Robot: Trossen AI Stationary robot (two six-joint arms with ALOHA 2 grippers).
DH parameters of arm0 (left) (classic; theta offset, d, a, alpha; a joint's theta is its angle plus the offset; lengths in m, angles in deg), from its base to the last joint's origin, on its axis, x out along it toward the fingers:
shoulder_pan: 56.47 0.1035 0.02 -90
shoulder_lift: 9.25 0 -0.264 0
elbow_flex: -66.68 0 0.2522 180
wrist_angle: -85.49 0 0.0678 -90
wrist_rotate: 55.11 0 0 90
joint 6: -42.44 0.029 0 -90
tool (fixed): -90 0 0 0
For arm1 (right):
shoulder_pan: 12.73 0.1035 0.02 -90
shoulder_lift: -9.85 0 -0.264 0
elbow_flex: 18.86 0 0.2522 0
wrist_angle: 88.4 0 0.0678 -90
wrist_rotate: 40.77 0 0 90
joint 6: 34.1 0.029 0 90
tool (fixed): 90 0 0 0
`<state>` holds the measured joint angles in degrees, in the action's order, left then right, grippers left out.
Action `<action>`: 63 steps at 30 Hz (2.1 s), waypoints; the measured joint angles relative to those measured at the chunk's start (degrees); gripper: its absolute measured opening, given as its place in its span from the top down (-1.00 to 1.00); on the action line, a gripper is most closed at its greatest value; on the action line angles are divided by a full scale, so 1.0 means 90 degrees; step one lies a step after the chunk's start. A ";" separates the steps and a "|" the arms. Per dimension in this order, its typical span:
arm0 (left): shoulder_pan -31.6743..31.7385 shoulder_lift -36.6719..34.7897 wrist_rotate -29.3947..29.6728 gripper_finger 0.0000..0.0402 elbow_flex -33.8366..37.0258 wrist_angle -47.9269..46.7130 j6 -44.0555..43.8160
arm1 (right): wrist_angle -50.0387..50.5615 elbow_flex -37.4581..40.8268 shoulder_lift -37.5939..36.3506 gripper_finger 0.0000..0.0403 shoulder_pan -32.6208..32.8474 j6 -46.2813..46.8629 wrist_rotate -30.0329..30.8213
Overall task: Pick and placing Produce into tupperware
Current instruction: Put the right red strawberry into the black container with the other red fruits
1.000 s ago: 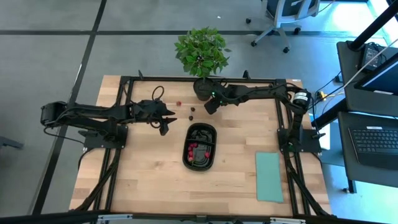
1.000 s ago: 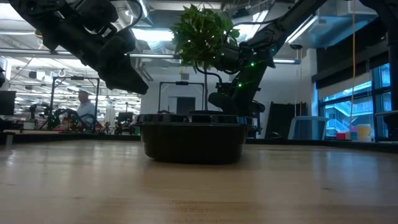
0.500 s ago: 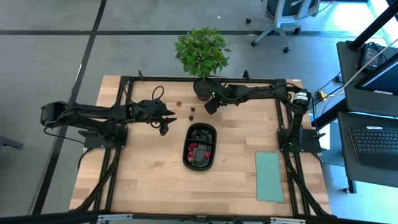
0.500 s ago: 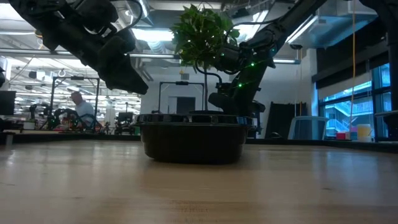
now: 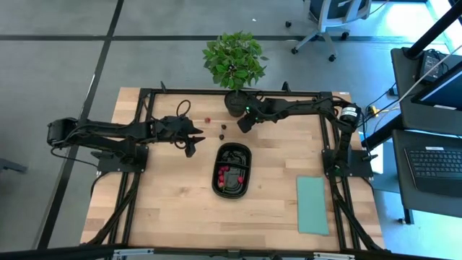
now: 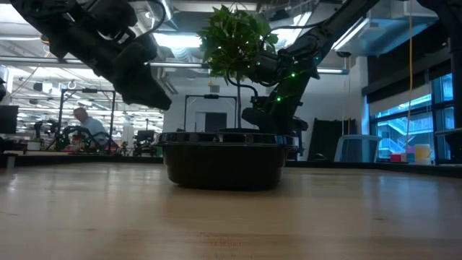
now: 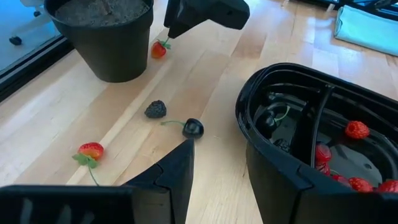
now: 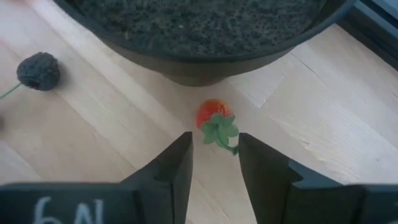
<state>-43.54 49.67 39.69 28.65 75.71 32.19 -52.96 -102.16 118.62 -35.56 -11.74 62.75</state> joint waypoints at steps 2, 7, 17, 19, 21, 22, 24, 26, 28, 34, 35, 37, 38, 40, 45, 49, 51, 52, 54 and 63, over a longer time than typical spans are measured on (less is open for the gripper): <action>0.0000 0.0000 0.0000 0.30 0.0000 -0.0047 -0.0020 | -0.0002 0.0000 0.0000 0.35 -0.0018 -0.0015 0.0029; 0.0000 0.0000 0.0000 0.30 0.0000 -0.0125 -0.0092 | -0.0004 0.0000 0.0010 0.35 -0.0066 -0.0014 0.0049; 0.0002 0.0000 0.0000 0.30 0.0000 -0.0123 -0.0142 | -0.0153 0.0007 0.0349 0.35 -0.0058 -0.0132 0.0047; 0.0002 0.0000 0.0002 0.30 0.0000 -0.0125 -0.0142 | -0.0150 0.0007 0.0350 0.35 -0.0068 -0.0182 0.0048; 0.0001 0.0000 0.0000 0.30 0.0000 -0.0125 -0.0140 | -0.0171 0.0007 0.0350 0.35 -0.0094 -0.0190 0.0049; 0.0002 0.0000 0.0001 0.30 0.0000 -0.0125 -0.0140 | -0.0200 0.0007 0.0350 0.35 -0.0103 -0.0201 0.0047; 0.0001 0.0000 0.0000 0.30 0.0000 -0.0125 -0.0140 | -0.0258 0.0007 0.0350 0.35 -0.0114 -0.0206 0.0049; 0.0000 0.0000 0.0000 0.30 0.0000 -0.0135 -0.0140 | -0.0315 0.0007 0.0350 0.35 -0.0112 -0.0220 0.0049; 0.0002 0.0000 0.0000 0.30 0.0000 -0.0151 -0.0140 | -0.0339 0.0007 0.0350 0.36 -0.0112 -0.0224 0.0049; 0.0001 0.0000 0.0000 0.30 0.0000 -0.0163 -0.0140 | -0.0304 0.0007 0.0350 0.53 -0.0112 -0.0230 0.0049; 0.0002 0.0000 0.0002 0.30 0.0000 -0.0164 -0.0140 | -0.0297 0.0007 0.0350 0.58 -0.0112 -0.0235 0.0049; 0.0000 0.0000 0.0000 0.30 0.0000 -0.0176 -0.0140 | -0.0296 0.0007 0.0350 0.69 -0.0112 -0.0305 0.0049; 0.0000 0.0000 0.0000 0.30 0.0000 -0.0181 -0.0140 | -0.0296 0.0007 0.0350 0.74 -0.0112 -0.0351 0.0052; 0.0000 0.0000 0.0001 0.30 0.0000 -0.0195 -0.0142 | -0.0294 0.0007 0.0350 0.86 -0.0112 -0.0376 0.0052; 0.0002 0.0000 0.0000 0.30 0.0000 -0.0215 -0.0144 | -0.0289 0.0007 0.0350 0.96 -0.0112 -0.0511 0.0057; 0.0001 0.0000 0.0000 0.30 0.0000 -0.0213 -0.0144 | -0.0281 0.0005 0.0350 0.97 -0.0112 -0.0545 0.0057; 0.0002 0.0000 0.0000 0.30 0.0000 -0.0215 -0.0144 | -0.0263 0.0005 0.0350 0.98 -0.0079 -0.0584 0.0059; 0.0002 0.0000 0.0000 0.30 0.0000 -0.0215 -0.0144 | -0.0227 0.0005 0.0343 0.98 -0.0057 -0.0597 0.0065; 0.0002 0.0000 0.0000 0.30 0.0000 -0.0213 -0.0144 | -0.0053 0.0005 0.0289 0.98 0.0008 -0.0613 0.0069; 0.0002 0.0000 0.0004 0.30 0.0000 -0.0210 -0.0140 | 0.1149 0.0004 -0.0499 0.99 0.0627 -0.0398 0.0323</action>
<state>-43.53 49.67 39.72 28.65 73.82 30.93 -42.62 -102.13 114.13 -29.91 -15.32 65.65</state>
